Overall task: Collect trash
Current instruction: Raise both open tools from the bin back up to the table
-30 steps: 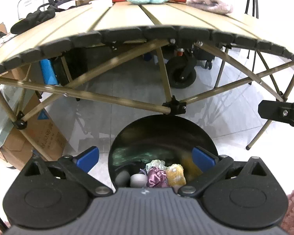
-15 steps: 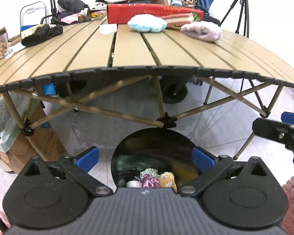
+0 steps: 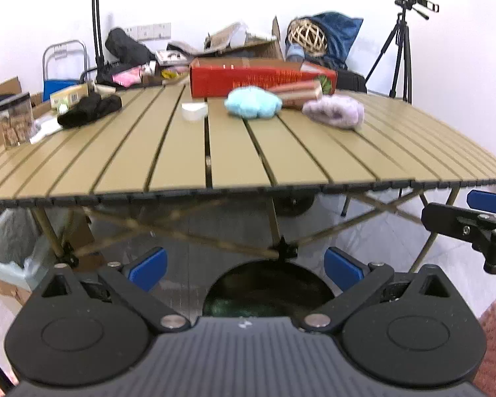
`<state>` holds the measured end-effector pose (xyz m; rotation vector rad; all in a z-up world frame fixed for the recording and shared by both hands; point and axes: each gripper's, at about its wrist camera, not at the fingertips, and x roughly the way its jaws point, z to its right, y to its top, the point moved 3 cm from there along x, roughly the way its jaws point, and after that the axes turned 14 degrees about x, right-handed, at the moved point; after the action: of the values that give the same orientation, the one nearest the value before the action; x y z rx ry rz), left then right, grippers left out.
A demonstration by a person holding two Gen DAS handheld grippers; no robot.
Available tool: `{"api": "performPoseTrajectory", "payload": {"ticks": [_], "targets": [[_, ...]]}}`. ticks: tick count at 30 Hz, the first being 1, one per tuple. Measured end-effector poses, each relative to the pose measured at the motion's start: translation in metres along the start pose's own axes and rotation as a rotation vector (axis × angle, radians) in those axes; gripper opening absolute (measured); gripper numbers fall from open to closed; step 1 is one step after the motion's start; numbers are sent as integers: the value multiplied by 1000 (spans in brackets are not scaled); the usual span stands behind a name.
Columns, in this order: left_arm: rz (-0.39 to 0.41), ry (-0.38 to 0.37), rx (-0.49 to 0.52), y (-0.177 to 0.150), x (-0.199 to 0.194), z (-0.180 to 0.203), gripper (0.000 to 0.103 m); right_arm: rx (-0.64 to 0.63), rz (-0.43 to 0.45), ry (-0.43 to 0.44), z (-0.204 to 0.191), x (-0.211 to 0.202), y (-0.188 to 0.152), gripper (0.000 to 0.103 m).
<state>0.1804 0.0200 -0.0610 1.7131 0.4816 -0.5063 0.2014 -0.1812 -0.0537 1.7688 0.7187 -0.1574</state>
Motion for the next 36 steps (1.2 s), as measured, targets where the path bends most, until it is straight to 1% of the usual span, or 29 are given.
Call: {"api": "performPoseTrajectory", "payload": {"ticks": [11, 18, 26, 30, 36], "targets": [[85, 28, -21, 32, -2, -11, 103, -6, 71, 19, -9, 5, 26, 103], [123, 39, -41, 50, 6, -17, 103, -1, 112, 27, -14, 16, 42, 103], [167, 49, -80, 76, 19, -29, 103, 27, 192, 28, -15, 29, 71, 103], [182, 49, -87, 89, 28, -32, 103, 41, 223, 29, -14, 37, 83, 103], [181, 43, -96, 102, 45, -33, 103, 53, 249, 15, -12, 53, 98, 103]]}}
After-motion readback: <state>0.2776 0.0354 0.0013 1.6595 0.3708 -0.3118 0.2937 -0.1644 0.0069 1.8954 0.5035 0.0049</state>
